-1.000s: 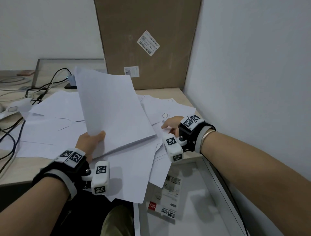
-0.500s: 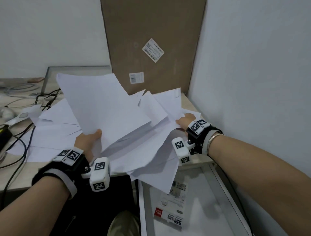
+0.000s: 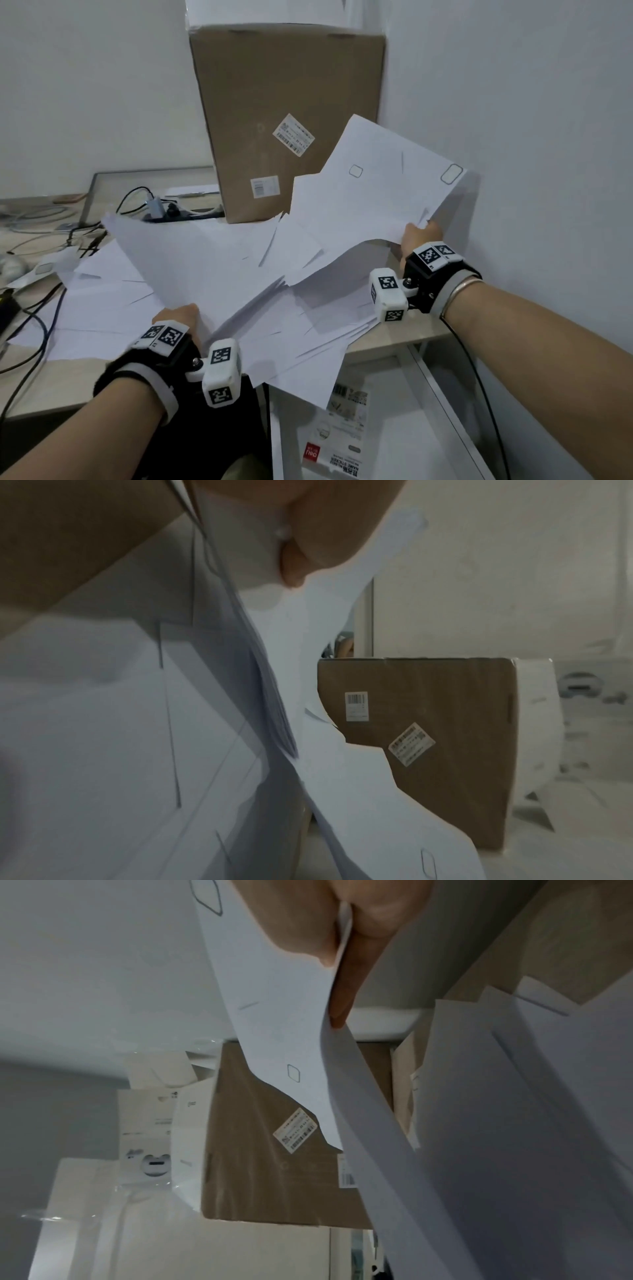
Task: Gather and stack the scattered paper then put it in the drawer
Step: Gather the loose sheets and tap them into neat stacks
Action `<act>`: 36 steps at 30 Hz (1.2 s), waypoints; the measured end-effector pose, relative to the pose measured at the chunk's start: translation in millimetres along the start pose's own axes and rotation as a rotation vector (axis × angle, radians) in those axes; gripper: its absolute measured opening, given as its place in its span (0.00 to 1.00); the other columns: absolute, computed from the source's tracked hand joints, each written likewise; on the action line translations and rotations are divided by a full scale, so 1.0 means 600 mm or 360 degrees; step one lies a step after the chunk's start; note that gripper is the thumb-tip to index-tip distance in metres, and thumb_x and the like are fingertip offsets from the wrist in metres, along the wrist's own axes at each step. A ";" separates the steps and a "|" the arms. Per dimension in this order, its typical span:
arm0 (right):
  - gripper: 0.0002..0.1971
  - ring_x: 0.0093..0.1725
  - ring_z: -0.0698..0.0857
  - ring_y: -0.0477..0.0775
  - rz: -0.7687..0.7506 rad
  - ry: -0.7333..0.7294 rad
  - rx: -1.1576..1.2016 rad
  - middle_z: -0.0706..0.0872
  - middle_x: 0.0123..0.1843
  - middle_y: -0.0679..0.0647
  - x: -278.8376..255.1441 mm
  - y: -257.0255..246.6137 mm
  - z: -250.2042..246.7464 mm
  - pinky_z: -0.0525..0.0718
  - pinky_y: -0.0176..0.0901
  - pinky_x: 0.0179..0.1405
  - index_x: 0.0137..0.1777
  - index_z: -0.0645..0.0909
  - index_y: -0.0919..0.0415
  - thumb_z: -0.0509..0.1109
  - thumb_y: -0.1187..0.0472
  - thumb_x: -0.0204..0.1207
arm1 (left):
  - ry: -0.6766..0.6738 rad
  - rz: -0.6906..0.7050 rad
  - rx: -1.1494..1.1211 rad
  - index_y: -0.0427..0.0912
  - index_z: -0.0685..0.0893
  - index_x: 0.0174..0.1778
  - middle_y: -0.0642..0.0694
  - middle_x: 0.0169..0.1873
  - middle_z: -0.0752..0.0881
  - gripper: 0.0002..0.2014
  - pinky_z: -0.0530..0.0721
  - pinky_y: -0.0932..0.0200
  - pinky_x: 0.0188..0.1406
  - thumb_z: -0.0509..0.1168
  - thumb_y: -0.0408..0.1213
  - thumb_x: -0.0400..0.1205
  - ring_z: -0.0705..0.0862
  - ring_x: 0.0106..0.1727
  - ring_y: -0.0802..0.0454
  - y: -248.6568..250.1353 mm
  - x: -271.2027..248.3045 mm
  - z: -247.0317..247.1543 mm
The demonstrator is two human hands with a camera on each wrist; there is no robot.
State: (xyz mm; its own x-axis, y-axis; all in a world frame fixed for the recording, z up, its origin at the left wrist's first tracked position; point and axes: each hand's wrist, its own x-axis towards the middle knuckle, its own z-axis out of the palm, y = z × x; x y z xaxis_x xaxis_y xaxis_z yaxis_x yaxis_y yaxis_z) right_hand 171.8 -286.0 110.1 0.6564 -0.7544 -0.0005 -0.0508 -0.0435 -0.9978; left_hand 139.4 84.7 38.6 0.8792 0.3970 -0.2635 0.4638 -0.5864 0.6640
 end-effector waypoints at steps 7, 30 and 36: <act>0.18 0.52 0.80 0.57 -0.0101 0.0054 0.0131 0.80 0.56 0.57 0.002 -0.062 -0.018 0.74 0.41 0.50 0.68 0.73 0.63 0.56 0.68 0.80 | -0.0141 0.0165 0.0489 0.42 0.81 0.41 0.45 0.36 0.84 0.13 0.79 0.61 0.39 0.67 0.49 0.71 0.86 0.44 0.45 -0.017 -0.002 0.001; 0.13 0.59 0.84 0.66 -0.0123 -0.0627 -0.0577 0.86 0.60 0.64 -0.004 0.067 -0.022 0.81 0.50 0.58 0.61 0.80 0.71 0.62 0.67 0.80 | -0.0586 -0.0016 -0.0766 0.33 0.81 0.56 0.33 0.50 0.88 0.26 0.80 0.38 0.65 0.66 0.56 0.79 0.85 0.56 0.34 0.009 -0.027 0.056; 0.17 0.61 0.85 0.64 -0.0044 -0.0726 -0.0657 0.86 0.63 0.61 0.005 0.094 0.011 0.82 0.54 0.64 0.66 0.80 0.67 0.64 0.65 0.78 | -0.0698 -0.0135 -0.0929 0.37 0.82 0.54 0.36 0.48 0.89 0.29 0.84 0.46 0.49 0.54 0.62 0.82 0.87 0.49 0.39 0.011 -0.003 0.067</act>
State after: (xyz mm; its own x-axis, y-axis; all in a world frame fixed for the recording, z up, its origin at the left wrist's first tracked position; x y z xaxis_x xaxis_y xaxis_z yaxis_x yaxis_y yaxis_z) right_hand 175.8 -286.4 53.4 0.9129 -0.3970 -0.0949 -0.2568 -0.3778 -0.8896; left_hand 145.3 51.7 15.4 0.8626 0.0337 -0.5048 0.5059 -0.0462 0.8613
